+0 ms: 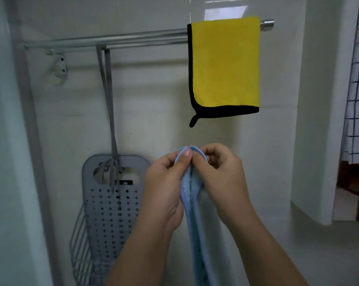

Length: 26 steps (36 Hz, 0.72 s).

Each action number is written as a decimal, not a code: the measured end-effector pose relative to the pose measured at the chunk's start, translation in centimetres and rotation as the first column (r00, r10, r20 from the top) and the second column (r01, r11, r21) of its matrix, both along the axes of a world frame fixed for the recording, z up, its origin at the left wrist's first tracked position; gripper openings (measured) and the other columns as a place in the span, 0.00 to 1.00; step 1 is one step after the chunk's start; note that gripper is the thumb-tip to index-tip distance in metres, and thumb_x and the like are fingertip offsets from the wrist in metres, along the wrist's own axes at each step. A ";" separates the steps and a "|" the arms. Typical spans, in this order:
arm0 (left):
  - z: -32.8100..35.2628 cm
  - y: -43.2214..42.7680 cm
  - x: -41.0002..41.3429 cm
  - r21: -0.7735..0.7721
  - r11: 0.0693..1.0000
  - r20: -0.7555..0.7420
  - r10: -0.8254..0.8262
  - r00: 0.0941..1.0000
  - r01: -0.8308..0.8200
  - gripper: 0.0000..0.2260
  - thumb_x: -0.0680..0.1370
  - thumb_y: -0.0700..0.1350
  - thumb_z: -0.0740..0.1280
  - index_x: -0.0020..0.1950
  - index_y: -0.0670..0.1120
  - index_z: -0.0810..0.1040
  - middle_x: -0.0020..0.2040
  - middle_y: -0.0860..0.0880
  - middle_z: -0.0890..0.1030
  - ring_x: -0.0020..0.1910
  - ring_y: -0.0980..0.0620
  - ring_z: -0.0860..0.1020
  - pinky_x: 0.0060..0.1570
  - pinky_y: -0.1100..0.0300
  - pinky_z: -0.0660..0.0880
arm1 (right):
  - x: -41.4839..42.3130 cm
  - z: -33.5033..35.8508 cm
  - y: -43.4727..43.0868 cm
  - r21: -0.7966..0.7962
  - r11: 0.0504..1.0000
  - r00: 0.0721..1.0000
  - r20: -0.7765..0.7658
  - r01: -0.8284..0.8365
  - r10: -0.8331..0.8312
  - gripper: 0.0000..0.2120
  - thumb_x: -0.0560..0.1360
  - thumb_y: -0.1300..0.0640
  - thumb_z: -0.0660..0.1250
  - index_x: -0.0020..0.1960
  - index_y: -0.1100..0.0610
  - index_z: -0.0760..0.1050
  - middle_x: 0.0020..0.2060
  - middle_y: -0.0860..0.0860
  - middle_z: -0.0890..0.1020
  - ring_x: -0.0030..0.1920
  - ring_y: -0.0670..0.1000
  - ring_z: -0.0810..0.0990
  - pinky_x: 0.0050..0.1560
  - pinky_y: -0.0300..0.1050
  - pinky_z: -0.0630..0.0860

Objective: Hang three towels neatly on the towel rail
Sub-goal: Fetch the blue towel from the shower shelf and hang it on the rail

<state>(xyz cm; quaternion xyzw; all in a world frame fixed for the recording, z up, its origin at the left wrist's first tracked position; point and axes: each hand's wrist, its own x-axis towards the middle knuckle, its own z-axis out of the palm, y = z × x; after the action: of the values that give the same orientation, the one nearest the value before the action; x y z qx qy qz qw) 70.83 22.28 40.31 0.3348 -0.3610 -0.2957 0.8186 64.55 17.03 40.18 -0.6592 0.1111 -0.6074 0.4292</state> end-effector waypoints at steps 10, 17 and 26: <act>0.2 1.5 2.9 -0.038 0.998 0.170 0.059 0.984 -0.054 0.13 0.79 0.35 0.55 0.49 0.40 0.79 0.38 0.42 0.85 0.36 0.49 0.84 0.33 0.64 0.78 | 2.8 -0.3 1.1 -0.046 0.997 0.998 -0.008 -0.063 0.063 0.09 0.70 0.62 0.67 0.43 0.48 0.78 0.29 0.44 0.78 0.30 0.40 0.75 0.34 0.32 0.74; 0.0 2.5 4.1 -0.025 0.990 0.257 0.138 0.956 -0.137 0.16 0.80 0.36 0.53 0.48 0.44 0.81 0.40 0.46 0.85 0.41 0.53 0.84 0.37 0.67 0.77 | 4.9 -0.7 2.3 -0.139 0.990 0.998 -0.053 0.022 -0.030 0.07 0.71 0.57 0.67 0.49 0.52 0.79 0.30 0.44 0.76 0.31 0.41 0.73 0.34 0.32 0.70; 0.1 3.9 5.9 -0.085 0.983 0.364 0.184 0.913 -0.165 0.11 0.78 0.42 0.60 0.46 0.46 0.82 0.41 0.47 0.86 0.42 0.53 0.84 0.36 0.68 0.77 | 5.6 -0.8 2.8 -0.292 0.956 0.995 -0.091 0.019 -0.047 0.11 0.77 0.60 0.61 0.56 0.55 0.79 0.46 0.46 0.81 0.49 0.40 0.78 0.48 0.30 0.73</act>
<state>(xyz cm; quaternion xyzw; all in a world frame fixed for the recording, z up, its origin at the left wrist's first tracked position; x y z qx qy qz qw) 76.70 26.16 40.43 0.3940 -0.4849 -0.1435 0.7675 70.13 19.87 39.37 -0.7419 0.0523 -0.5914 0.3116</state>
